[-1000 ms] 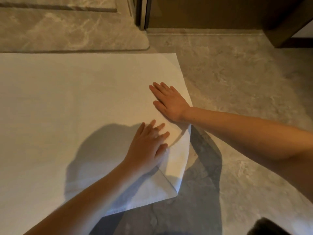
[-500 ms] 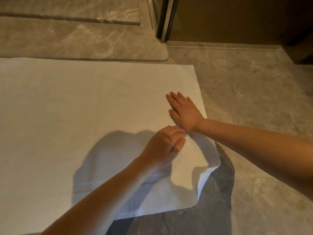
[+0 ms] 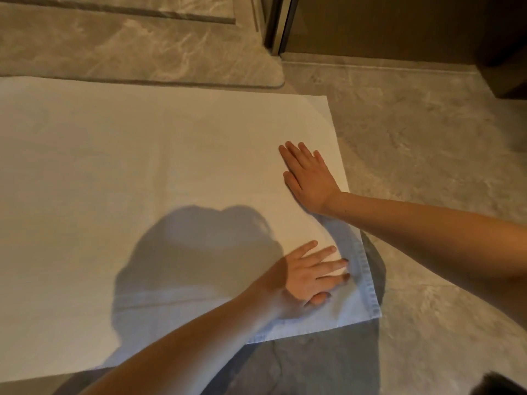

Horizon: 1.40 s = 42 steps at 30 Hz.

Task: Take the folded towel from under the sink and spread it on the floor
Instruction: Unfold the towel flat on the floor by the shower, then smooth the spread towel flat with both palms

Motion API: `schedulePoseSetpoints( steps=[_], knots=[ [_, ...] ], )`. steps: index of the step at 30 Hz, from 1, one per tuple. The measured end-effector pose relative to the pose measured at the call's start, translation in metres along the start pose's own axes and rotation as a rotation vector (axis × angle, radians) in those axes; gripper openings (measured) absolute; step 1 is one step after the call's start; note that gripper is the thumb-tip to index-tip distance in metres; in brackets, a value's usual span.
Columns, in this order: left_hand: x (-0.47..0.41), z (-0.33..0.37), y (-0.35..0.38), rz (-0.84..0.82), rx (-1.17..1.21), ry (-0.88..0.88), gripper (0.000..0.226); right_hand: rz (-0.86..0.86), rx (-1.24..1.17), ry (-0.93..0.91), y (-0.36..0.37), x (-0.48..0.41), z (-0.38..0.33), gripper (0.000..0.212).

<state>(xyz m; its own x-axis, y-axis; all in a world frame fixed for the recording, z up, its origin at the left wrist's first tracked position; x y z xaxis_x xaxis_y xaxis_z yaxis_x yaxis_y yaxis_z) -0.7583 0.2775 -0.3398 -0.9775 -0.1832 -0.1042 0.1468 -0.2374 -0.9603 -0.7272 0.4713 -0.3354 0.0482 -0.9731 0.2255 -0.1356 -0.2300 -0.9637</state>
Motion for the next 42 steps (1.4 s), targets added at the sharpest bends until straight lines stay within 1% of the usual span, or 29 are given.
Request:
schedulePoseSetpoints(
  steps=[2,3,5,7,9,12,14,16,19,21,22,24,26,27,29,31,33,36,38,40,42],
  knots=[
    [0.006,-0.023,-0.012,0.077,0.135,-0.055,0.05,0.007,-0.002,-0.003,-0.001,-0.001,0.0,0.056],
    [0.013,-0.04,-0.021,0.101,0.147,-0.1,0.051,0.009,-0.003,-0.006,-0.002,-0.001,0.0,0.056],
    [0.034,-0.086,-0.039,0.119,0.06,-0.244,0.054,0.015,-0.008,-0.01,-0.002,-0.001,0.0,0.056],
    [0.062,-0.136,-0.056,0.143,-0.032,-0.43,0.057,0.027,-0.034,-0.001,-0.002,-0.001,0.0,0.056],
    [0.088,-0.169,-0.062,0.13,-0.074,-0.552,0.059,0.045,-0.062,0.015,-0.002,0.0,0.0,0.055],
    [0.104,-0.184,-0.056,0.114,-0.069,-0.614,0.06,0.08,-0.092,0.033,-0.002,0.002,-0.002,0.054],
    [0.105,-0.186,-0.052,0.114,-0.053,-0.629,0.06,0.093,-0.095,0.046,-0.005,0.0,-0.004,0.054],
    [0.105,-0.185,-0.051,0.105,-0.045,-0.629,0.061,0.107,-0.067,0.02,-0.011,-0.003,-0.014,0.055],
    [0.108,-0.189,-0.053,0.141,0.052,-0.675,0.059,0.097,-0.047,-0.067,-0.018,-0.015,-0.052,0.055],
    [0.119,-0.205,-0.063,0.224,0.162,-0.774,0.057,0.089,-0.079,-0.086,-0.022,-0.026,-0.08,0.053],
    [0.131,-0.216,-0.072,0.254,0.158,-0.82,0.058,0.095,-0.104,-0.095,-0.025,-0.032,-0.094,0.053],
    [0.162,-0.24,-0.1,0.273,0.018,-0.856,0.059,0.114,-0.168,-0.13,-0.038,-0.044,-0.123,0.052],
    [0.208,-0.264,-0.127,0.249,-0.116,-0.899,0.058,0.124,-0.221,-0.173,-0.053,-0.057,-0.152,0.051],
    [0.237,-0.277,-0.138,0.242,-0.155,-0.954,0.058,0.12,-0.227,-0.197,-0.059,-0.066,-0.169,0.052],
    [0.302,-0.306,-0.153,0.256,-0.168,-1.147,0.057,0.094,-0.199,-0.251,-0.067,-0.086,-0.207,0.053],
    [0.365,-0.328,-0.161,0.289,-0.135,-1.364,0.056,0.083,-0.144,-0.312,-0.067,-0.105,-0.254,0.054],
    [0.399,-0.341,-0.158,0.288,-0.084,-1.483,0.056,0.091,-0.117,-0.347,-0.064,-0.116,-0.295,0.054],
    [0.436,-0.353,-0.142,0.244,-0.059,-1.544,0.057,0.067,-0.059,-0.409,-0.035,-0.125,-0.368,0.055],
    [0.443,-0.358,-0.135,0.25,-0.107,-1.554,0.057,0.058,-0.038,-0.399,-0.01,-0.133,-0.394,0.056],
    [0.442,-0.357,-0.134,0.318,-0.133,-1.539,0.057,0.073,-0.038,-0.359,0.009,-0.142,-0.4,0.056],
    [0.435,-0.349,-0.142,0.349,-0.189,-1.547,0.057,0.106,-0.043,-0.302,0.013,-0.143,-0.386,0.057]
  ],
)
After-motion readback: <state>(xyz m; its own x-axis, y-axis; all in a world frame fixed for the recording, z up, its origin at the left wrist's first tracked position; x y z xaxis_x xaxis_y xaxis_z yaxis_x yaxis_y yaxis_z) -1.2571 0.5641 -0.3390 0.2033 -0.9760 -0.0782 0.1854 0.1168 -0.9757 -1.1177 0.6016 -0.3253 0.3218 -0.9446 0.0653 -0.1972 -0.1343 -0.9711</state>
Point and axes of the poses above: each hand's wrist, its own x-axis away from the middle knuckle, its own y-axis out of the palm, z = x × y, the point moved 10 cm from there along -x, towards the middle knuckle, and after that the axes turned 9 degrees about y, right-handed, at the moved point
